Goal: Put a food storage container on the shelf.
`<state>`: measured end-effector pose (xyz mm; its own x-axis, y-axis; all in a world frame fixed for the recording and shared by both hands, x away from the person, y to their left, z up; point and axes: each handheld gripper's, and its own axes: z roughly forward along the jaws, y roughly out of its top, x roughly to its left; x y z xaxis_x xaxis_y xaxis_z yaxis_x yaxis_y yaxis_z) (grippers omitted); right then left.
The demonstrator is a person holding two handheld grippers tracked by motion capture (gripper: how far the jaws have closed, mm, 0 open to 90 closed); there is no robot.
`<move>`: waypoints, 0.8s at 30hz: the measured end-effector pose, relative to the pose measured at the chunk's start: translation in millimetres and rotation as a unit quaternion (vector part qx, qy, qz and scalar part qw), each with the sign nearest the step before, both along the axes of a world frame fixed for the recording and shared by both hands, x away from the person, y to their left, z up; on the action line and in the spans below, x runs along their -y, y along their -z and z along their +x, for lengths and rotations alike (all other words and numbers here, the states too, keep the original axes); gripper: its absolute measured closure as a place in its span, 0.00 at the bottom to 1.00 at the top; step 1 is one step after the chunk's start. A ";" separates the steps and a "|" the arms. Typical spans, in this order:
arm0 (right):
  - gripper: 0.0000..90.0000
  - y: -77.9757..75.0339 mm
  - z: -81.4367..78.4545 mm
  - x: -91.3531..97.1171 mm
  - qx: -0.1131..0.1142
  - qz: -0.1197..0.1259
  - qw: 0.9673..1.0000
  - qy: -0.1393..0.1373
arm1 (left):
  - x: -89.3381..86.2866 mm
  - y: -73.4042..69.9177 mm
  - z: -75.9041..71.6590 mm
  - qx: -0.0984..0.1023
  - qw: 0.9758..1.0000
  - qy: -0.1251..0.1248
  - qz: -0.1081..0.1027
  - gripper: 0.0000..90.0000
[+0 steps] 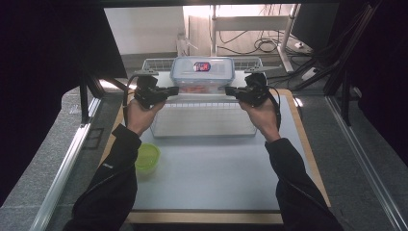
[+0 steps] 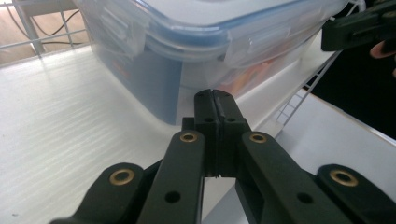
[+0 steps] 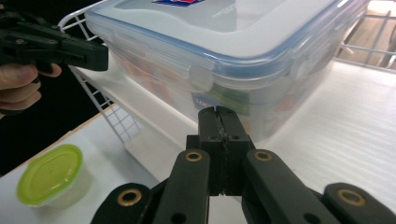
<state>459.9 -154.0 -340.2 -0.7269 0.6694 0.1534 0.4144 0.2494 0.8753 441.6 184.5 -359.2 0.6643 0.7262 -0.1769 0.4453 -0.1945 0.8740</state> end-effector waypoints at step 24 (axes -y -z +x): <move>0.86 5.0 9.0 6.7 -0.004 0.013 1.000 0.016 | 11.3 4.1 -7.7 0.012 1.000 0.026 -0.001 0.80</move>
